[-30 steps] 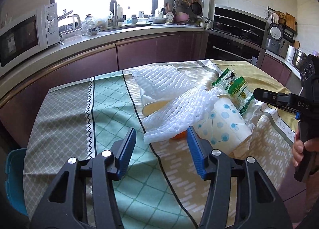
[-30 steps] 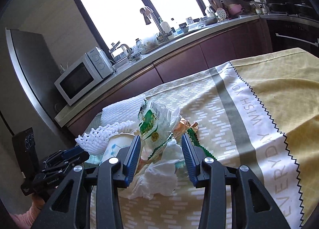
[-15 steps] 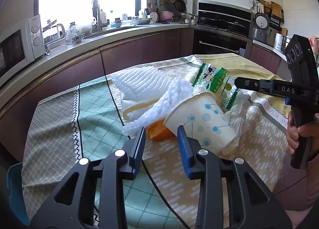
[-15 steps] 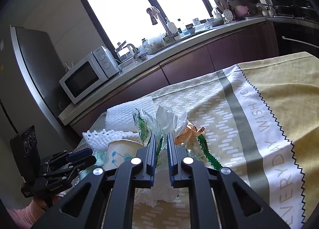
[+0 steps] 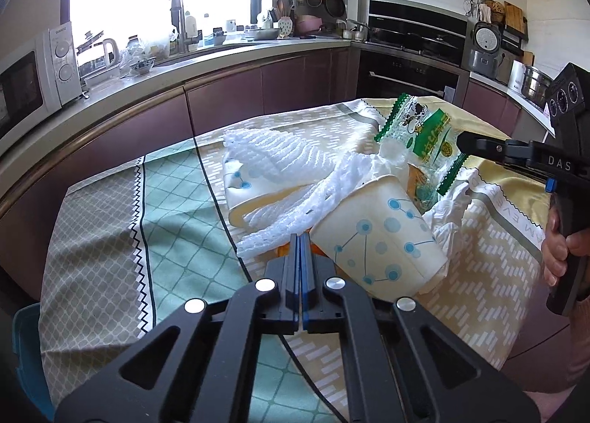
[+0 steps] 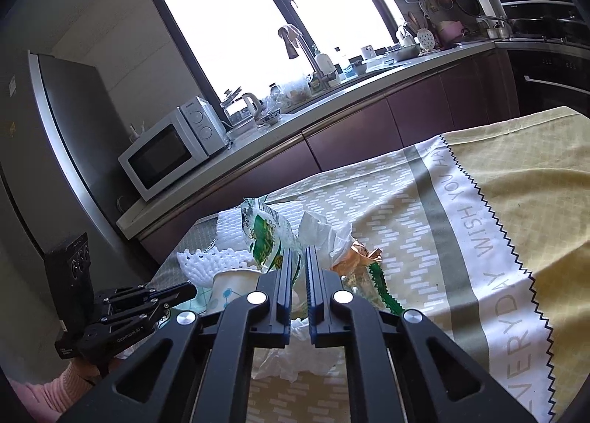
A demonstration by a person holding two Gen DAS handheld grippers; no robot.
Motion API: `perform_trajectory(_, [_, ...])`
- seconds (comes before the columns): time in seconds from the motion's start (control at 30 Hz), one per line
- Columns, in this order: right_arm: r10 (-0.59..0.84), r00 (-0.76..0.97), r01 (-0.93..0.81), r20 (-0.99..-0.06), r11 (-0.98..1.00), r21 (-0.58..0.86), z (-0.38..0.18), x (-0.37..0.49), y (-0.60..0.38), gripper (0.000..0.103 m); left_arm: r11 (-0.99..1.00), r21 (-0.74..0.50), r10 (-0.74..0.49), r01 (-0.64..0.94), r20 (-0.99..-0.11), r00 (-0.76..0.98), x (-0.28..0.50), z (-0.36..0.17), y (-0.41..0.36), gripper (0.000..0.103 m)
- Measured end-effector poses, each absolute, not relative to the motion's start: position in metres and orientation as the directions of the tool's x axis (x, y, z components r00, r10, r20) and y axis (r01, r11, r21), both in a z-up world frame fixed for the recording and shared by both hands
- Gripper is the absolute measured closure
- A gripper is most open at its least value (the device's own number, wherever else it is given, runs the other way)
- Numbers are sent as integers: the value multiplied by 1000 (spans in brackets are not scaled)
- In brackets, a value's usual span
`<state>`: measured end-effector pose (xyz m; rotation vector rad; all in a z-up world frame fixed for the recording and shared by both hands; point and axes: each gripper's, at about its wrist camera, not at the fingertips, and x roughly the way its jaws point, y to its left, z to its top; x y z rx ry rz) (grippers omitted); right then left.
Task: Collect trash
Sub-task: 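Grasp the white foam net with the left tool while the right tool grasps the green wrapper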
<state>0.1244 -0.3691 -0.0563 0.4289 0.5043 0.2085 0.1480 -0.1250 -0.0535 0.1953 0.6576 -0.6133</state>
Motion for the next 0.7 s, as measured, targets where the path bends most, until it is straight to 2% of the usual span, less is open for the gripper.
perform_trajectory(0.17, [301, 861, -97, -410, 889, 448, -53, 121, -369, 97, 795, -28, -495, 606, -606, 623, 141, -47, -120, 102])
perform_trajectory(0.23, [303, 862, -99, -407, 887, 452, -52, 120, -369, 97, 798, 7, -481, 603, -596, 643, 137, -45, -120, 102])
perform_trajectory(0.33, [305, 862, -99, -404, 885, 456, -52, 119, -369, 97, 798, 24, -476, 602, -587, 655, 137, -44, -119, 75])
perform_trajectory(0.7, [314, 859, -94, -405, 874, 477, -55, 119, -371, 97, 766, 111, -451, 633, -610, 652, 153, -52, -131, 75])
